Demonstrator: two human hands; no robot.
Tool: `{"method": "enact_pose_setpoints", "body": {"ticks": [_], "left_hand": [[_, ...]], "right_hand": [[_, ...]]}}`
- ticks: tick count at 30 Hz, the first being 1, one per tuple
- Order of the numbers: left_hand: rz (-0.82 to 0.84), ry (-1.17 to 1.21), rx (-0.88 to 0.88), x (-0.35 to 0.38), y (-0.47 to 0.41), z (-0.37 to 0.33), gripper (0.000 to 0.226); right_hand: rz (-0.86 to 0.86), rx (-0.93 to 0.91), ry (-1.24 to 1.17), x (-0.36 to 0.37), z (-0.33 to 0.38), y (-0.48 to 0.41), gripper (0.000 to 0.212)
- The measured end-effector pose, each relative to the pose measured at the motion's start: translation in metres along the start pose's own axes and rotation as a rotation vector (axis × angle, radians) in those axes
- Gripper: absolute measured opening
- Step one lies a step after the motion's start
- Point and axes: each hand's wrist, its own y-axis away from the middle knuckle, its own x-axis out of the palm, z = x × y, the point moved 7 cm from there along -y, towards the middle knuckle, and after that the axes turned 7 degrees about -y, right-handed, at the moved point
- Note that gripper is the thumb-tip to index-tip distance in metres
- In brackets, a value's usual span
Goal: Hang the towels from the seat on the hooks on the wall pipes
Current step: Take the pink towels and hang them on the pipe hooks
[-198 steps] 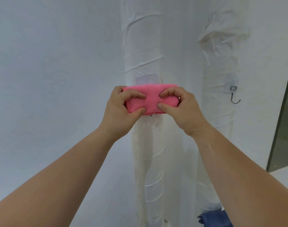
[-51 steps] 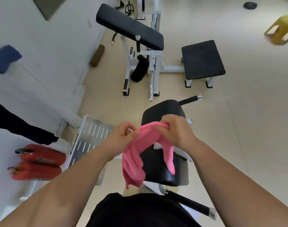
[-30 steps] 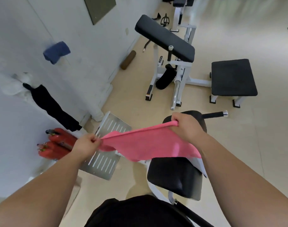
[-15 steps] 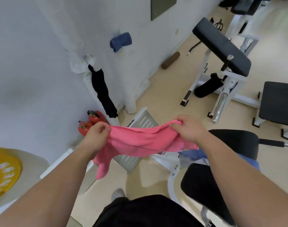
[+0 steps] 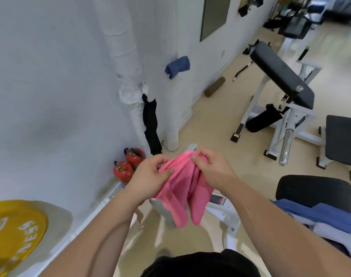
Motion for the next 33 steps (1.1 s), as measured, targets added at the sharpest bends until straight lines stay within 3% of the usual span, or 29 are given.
{"method": "enact_pose_setpoints", "body": {"ticks": [4, 9, 14, 19, 25, 28, 33], "left_hand": [[-0.086, -0.069, -0.123, -0.033, 0.005, 0.05, 0.014], [-0.154, 0.149, -0.207, -0.052, 0.013, 0.068, 0.022], [-0.149, 0.232, -0.194, -0.052, -0.001, 0.063, 0.024], [-0.163, 0.219, -0.203, -0.053, -0.022, 0.063, 0.03], [-0.474, 0.298, -0.478, -0.062, -0.053, 0.069, 0.036], [-0.479, 0.31, -0.514, -0.047, -0.081, 0.052, 0.036], [-0.51, 0.28, -0.539, -0.02, -0.125, 0.034, 0.043]], "right_hand": [[-0.125, 0.037, -0.011, 0.002, 0.002, -0.019, 0.026], [-0.162, 0.098, -0.079, 0.017, -0.006, -0.043, 0.041], [-0.014, 0.136, -0.155, 0.053, 0.003, -0.063, 0.033], [0.078, 0.07, -0.107, 0.061, 0.013, -0.095, 0.043], [0.112, 0.094, -0.102, 0.023, -0.022, -0.161, 0.036], [0.173, 0.104, -0.033, 0.009, -0.036, -0.19, 0.025], [0.317, 0.201, -0.114, -0.009, -0.044, -0.225, 0.033]]}}
